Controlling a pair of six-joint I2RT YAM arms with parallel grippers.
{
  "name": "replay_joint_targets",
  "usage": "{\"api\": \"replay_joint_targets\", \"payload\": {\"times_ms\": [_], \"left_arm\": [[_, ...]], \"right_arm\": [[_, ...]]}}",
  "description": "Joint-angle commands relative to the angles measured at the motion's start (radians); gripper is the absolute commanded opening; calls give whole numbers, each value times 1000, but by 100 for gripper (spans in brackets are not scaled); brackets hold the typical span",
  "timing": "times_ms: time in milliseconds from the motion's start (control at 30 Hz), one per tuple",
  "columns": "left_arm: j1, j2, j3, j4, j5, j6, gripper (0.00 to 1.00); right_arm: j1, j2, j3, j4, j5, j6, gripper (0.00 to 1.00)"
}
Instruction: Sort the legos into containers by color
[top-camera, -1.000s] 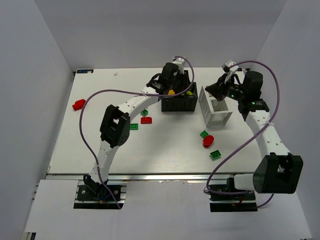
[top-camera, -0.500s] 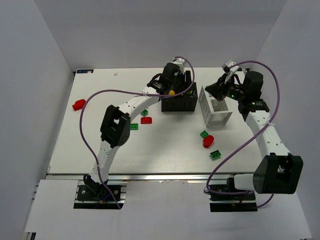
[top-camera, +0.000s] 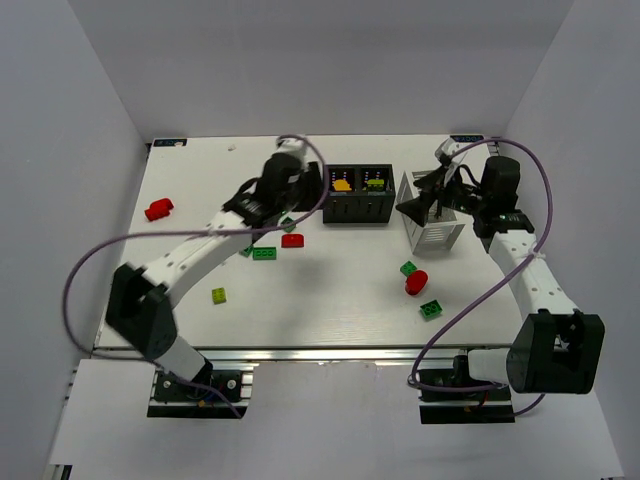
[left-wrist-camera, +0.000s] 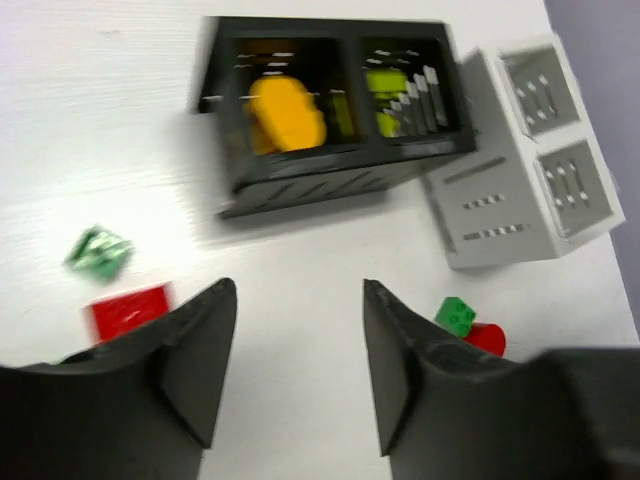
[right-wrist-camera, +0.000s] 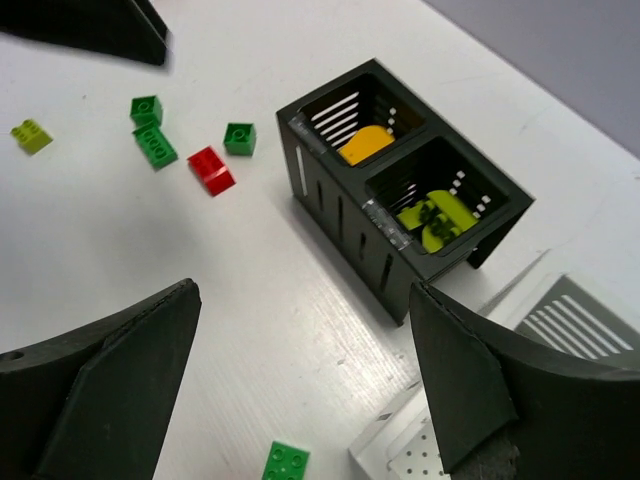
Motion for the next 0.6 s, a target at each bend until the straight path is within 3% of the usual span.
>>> {"api": "replay_joint_targets", "payload": {"times_ms": [0, 200, 333, 500, 567], "left_arm": [[80, -187, -163, -87, -120, -131, 65], [242, -435, -396, -296, -172, -237, 77], [325, -463, -445, -447, -184, -248, 79], [426, -443, -528, -486, -166, -231, 78], [437, -428, -547, -485, -163, -224, 76]], "right_arm": [[-3, -21, -20, 28, -69, -64, 89], [9, 23, 9, -60, -46, -71, 89], [18, 46, 37, -84, -1, -67, 78], [24, 72, 69, -115, 3, -64, 63], [24, 69, 68, -115, 5, -64, 61]]}}
